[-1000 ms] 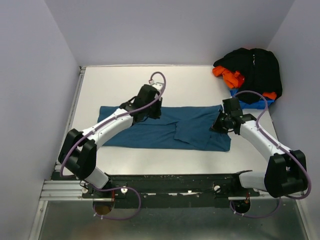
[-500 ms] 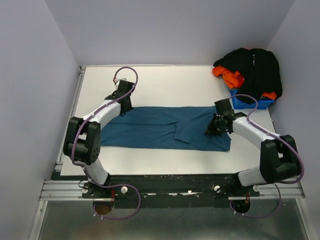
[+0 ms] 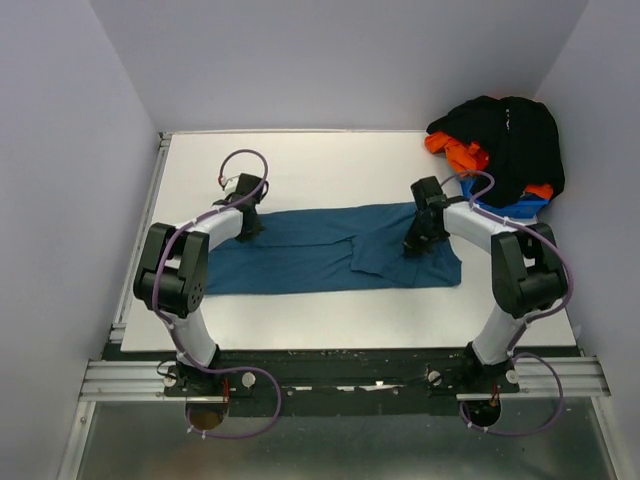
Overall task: Fold and stack the t-shirts
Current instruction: Rotate the tshirt 90 degrees
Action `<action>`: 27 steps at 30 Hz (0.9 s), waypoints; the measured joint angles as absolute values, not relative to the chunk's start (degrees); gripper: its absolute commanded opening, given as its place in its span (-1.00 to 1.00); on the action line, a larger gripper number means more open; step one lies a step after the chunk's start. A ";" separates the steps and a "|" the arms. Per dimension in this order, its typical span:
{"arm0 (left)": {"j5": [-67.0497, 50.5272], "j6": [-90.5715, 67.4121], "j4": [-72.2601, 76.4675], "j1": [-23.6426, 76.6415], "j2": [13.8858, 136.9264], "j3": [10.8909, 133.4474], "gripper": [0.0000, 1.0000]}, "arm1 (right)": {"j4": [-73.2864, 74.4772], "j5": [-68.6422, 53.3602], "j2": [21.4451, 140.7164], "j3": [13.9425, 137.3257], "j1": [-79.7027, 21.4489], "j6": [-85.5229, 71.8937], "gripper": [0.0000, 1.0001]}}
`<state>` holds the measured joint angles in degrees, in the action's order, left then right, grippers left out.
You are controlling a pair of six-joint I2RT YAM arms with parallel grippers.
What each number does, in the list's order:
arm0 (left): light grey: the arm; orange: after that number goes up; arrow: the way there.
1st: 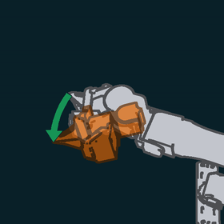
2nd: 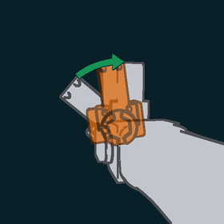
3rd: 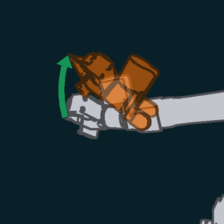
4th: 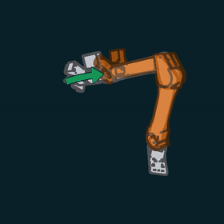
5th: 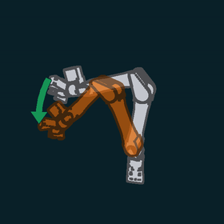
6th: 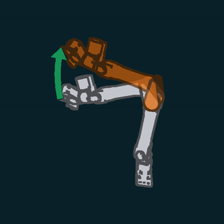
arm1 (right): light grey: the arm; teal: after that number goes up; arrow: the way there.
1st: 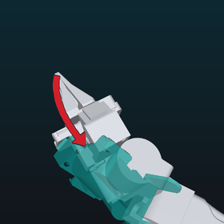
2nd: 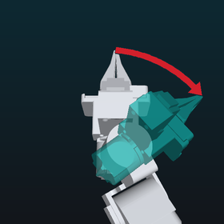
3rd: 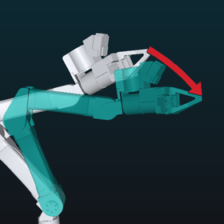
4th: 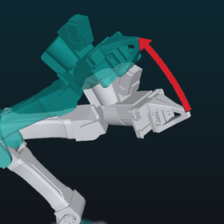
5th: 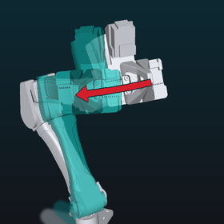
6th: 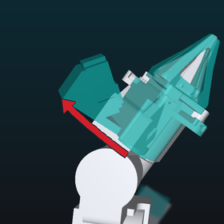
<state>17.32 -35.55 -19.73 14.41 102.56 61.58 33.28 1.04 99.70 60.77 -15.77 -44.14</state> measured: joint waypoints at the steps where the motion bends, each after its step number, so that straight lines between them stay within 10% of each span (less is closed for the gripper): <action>1: 17.19 -36.10 -19.25 14.52 102.17 61.04 -1.00 | 33.95 1.65 101.30 62.92 -15.77 -44.12 -0.99; 27: 8.99 -66.57 -1.10 45.71 83.66 34.00 -1.00 | 51.66 7.66 141.16 125.67 -21.76 -39.92 -0.99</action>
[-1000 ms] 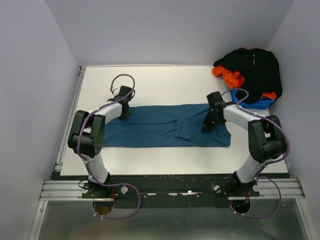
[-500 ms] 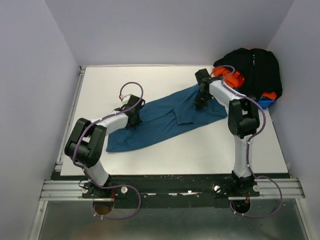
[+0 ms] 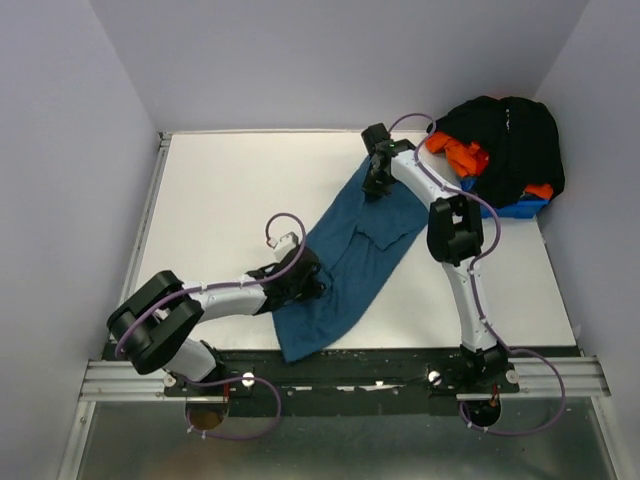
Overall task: Fold and stack the t-shirts
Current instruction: Rotate the tshirt 90 degrees
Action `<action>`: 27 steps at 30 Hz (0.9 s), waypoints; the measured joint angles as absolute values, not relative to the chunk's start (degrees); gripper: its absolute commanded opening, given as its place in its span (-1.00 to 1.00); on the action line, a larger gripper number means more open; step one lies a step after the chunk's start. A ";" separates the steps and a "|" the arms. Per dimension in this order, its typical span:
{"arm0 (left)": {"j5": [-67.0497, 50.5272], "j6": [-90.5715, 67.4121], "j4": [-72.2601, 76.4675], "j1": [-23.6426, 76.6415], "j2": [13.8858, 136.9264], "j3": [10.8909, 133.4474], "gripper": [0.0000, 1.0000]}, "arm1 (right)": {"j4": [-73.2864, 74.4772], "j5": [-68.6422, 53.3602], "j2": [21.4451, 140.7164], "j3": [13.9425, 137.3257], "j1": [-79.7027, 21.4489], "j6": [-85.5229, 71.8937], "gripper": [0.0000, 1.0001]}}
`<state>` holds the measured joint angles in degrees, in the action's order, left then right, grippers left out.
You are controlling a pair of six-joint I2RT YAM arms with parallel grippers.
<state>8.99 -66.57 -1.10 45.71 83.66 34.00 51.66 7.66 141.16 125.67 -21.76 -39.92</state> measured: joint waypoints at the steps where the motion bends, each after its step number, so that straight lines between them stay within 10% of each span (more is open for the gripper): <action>1: 8.58 -68.03 0.36 47.07 83.53 33.15 -1.00 | 51.72 7.40 141.40 126.19 -21.96 -39.83 -0.99; 14: 7.33 -73.34 1.08 58.96 76.12 28.95 -1.00 | 47.86 -3.09 147.76 135.94 -26.02 -38.33 -0.96; 27: 4.56 -54.57 -3.11 36.64 68.47 39.46 -0.29 | 31.99 -10.15 121.34 108.75 -26.22 -32.97 -0.33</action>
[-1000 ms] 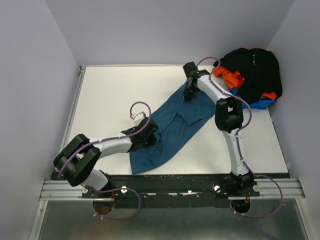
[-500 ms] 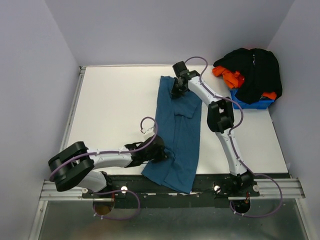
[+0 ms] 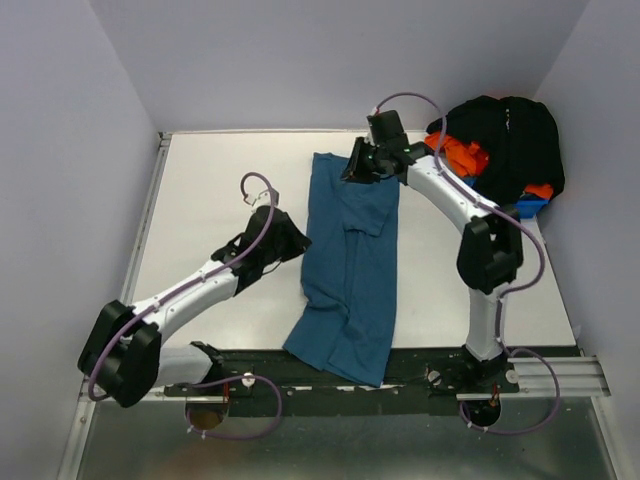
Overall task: Fold and stack the t-shirts
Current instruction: Rotate the tshirt 90 degrees
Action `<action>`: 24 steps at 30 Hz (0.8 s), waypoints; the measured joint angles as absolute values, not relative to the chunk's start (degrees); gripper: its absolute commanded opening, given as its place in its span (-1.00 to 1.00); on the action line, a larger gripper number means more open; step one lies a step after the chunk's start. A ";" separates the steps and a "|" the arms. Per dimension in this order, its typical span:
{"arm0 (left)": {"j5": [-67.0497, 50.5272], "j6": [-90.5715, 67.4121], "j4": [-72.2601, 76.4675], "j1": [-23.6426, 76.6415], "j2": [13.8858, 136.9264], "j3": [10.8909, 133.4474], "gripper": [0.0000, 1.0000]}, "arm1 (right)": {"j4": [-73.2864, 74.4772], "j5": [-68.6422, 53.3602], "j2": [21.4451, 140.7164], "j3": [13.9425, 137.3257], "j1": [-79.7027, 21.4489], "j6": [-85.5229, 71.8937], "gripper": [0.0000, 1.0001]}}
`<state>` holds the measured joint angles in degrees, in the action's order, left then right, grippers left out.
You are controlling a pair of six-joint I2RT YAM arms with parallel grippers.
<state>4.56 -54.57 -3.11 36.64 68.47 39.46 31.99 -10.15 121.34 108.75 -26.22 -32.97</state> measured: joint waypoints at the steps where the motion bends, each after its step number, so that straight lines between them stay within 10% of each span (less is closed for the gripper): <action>1: 4.08 -53.63 -3.01 35.59 69.78 40.47 -0.20 | 30.79 -10.17 118.43 105.97 -26.04 -33.04 -0.32; 6: 1.28 -48.75 -2.44 30.30 80.20 46.41 0.11 | 24.73 -9.82 103.66 87.31 -23.94 -32.99 -0.28; 24: -2.66 -42.83 -2.87 25.56 101.95 59.66 -0.03 | 21.89 -8.14 91.24 54.89 -16.75 -31.62 -0.27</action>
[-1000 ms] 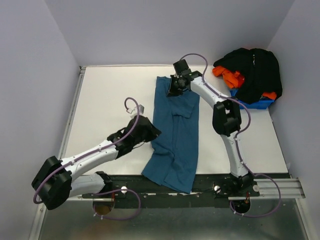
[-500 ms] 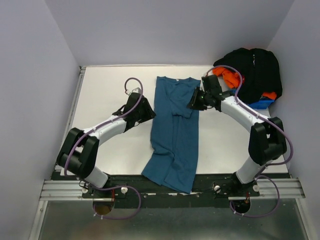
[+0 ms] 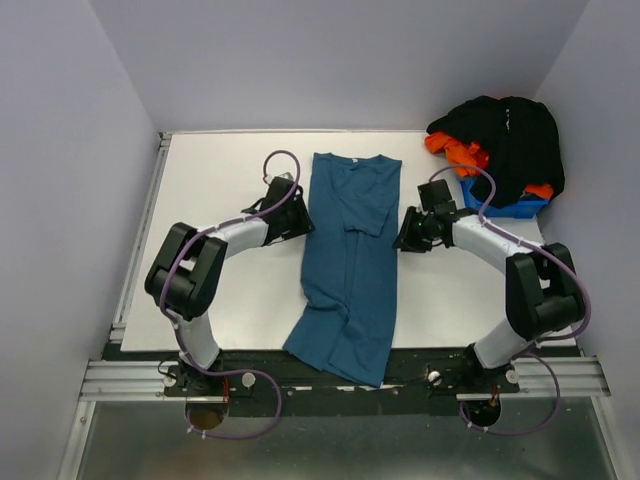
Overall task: Fold and stack the t-shirts
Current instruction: Rotate the tshirt 90 degrees
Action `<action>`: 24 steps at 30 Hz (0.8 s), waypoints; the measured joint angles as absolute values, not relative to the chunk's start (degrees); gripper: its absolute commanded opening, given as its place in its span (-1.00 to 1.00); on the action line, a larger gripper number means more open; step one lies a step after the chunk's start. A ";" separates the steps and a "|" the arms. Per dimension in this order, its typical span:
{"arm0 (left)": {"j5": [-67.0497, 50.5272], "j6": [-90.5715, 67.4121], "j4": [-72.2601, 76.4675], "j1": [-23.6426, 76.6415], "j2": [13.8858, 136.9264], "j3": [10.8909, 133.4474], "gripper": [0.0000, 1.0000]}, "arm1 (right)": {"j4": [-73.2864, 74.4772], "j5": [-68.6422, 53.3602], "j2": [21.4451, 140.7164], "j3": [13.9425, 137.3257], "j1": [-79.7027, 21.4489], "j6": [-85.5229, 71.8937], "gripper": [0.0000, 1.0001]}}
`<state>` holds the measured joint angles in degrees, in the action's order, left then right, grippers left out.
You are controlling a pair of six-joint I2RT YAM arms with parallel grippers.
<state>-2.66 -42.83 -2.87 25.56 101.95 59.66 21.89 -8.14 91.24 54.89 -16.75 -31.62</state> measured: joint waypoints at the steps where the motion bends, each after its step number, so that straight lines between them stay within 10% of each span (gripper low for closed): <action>1: -2.87 -42.81 -2.87 25.54 102.89 60.05 -0.05 | 21.50 -8.14 91.90 54.92 -16.75 -31.62 -0.28; 9: -4.38 -42.78 -2.68 24.62 106.96 62.22 -0.30 | 20.69 -8.54 98.98 56.82 -16.75 -32.10 -0.44; 14: -5.56 -42.78 -2.55 23.66 108.49 63.48 -1.00 | 20.93 -8.40 101.62 59.64 -16.75 -32.49 -0.80; 24: -6.98 -43.77 -1.74 21.63 114.02 70.02 -1.00 | 25.74 -6.52 110.21 71.75 -16.75 -32.97 -0.99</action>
<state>-6.98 -43.77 -1.74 21.63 114.02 70.02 25.74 -6.52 110.21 71.75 -16.75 -32.97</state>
